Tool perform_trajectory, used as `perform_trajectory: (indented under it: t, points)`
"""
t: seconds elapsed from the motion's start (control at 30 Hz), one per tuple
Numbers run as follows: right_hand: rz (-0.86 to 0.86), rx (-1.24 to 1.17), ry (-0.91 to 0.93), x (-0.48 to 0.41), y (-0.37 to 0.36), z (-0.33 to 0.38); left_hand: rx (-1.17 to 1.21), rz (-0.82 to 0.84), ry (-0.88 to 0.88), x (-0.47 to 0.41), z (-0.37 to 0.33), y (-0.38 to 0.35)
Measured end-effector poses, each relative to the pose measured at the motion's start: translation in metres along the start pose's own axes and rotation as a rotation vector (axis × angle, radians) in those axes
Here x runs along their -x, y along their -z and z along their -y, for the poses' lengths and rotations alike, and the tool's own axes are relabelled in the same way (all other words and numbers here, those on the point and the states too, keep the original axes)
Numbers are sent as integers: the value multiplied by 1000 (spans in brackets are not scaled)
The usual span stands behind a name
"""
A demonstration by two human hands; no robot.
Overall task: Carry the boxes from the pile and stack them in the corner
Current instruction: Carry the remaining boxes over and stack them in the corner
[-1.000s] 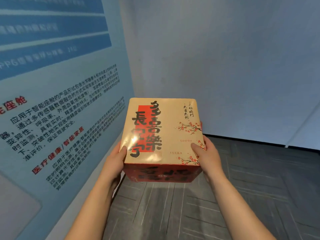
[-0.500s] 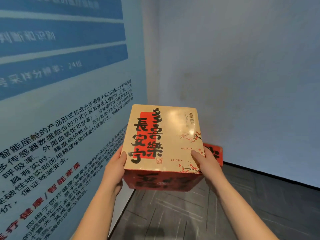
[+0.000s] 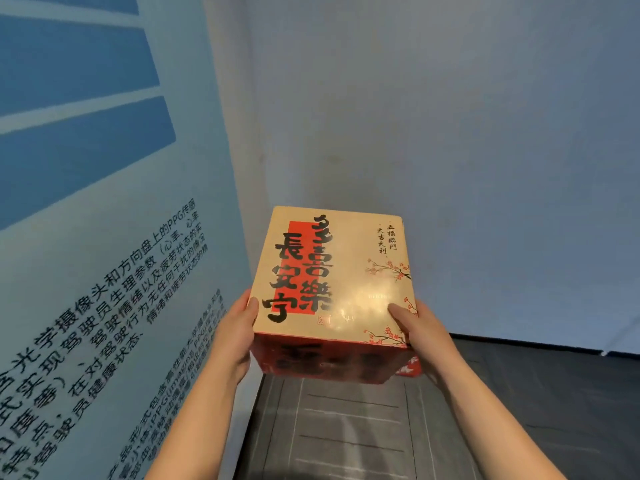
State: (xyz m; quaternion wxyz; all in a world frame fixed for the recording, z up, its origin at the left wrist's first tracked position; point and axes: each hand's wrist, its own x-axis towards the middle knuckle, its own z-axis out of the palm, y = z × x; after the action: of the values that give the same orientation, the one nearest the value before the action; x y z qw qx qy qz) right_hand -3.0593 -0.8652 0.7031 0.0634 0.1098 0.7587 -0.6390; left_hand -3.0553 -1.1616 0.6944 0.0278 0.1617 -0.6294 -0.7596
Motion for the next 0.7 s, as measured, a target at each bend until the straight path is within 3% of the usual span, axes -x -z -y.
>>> perform_trajectory:
  t: [0.4, 0.57, 0.7]
  points:
    - [1, -157, -139, -251, 2, -36, -193, -54, 75, -204, 20, -78]
    - [26, -116, -195, -350, -4, -55, -244, 17, 130, -283, 32, -105]
    - [56, -131, -237, -415, -16, -74, -227, -70, 179, -335, 55, -108]
